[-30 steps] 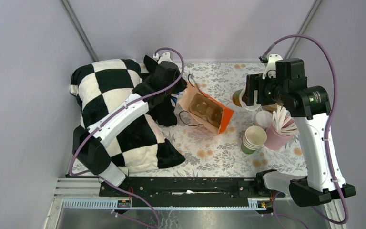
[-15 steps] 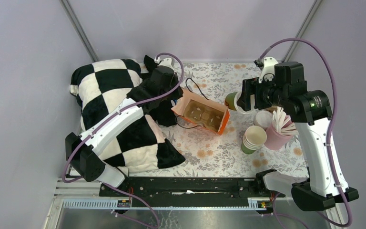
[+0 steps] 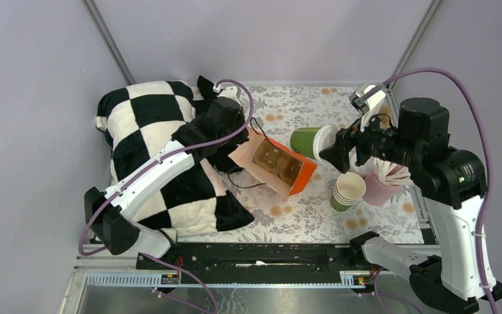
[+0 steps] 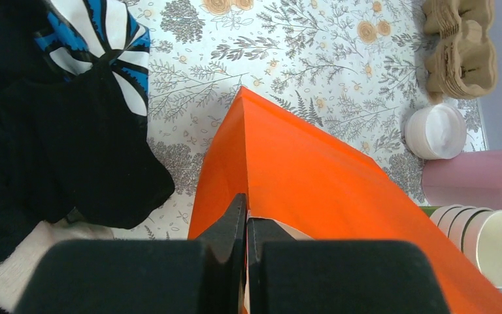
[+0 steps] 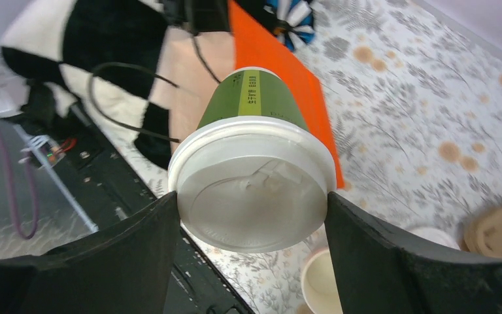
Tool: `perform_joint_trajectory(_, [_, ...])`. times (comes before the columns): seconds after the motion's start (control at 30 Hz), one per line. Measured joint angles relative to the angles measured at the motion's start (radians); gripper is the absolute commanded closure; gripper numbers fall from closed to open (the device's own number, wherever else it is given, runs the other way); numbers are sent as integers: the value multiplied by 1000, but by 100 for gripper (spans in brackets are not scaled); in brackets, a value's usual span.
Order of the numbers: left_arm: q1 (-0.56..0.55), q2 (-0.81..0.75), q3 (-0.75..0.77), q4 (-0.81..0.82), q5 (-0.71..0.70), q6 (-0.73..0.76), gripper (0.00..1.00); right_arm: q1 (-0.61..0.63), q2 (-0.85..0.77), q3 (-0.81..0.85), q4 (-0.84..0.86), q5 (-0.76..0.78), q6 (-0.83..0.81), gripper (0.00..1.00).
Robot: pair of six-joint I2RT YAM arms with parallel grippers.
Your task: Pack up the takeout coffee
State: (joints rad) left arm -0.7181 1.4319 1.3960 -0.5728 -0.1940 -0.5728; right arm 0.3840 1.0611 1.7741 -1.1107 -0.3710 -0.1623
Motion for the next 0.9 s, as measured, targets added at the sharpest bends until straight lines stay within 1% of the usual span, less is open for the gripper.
perform_joint_trajectory(0.23, [0, -18, -5, -24, -28, -35, 100, 71, -6, 2, 17, -150, -5, 52])
perform_joint_trajectory(0.4, [0, -18, -5, -28, -30, -55, 100, 121, 10, -13, 25, -191, 5, 52])
perform_joint_trajectory(0.53, [0, -19, -5, -36, -36, -58, 100, 147, 31, -30, 47, -194, 21, 54])
perform_joint_trajectory(0.6, [0, -21, -5, -40, -39, -61, 100, 172, 47, -31, 53, -179, 31, 55])
perform_joint_trajectory(0.67, [0, -26, -6, -45, -40, -63, 100, 227, 66, -31, 56, -136, 37, 54])
perform_joint_trajectory(0.77, [0, -37, -14, -52, -43, -66, 100, 359, 103, -29, 51, -29, 41, 54])
perform_joint_trajectory(0.9, [0, -43, -17, -62, -46, -74, 100, 545, 184, 15, 18, 156, 40, 54])
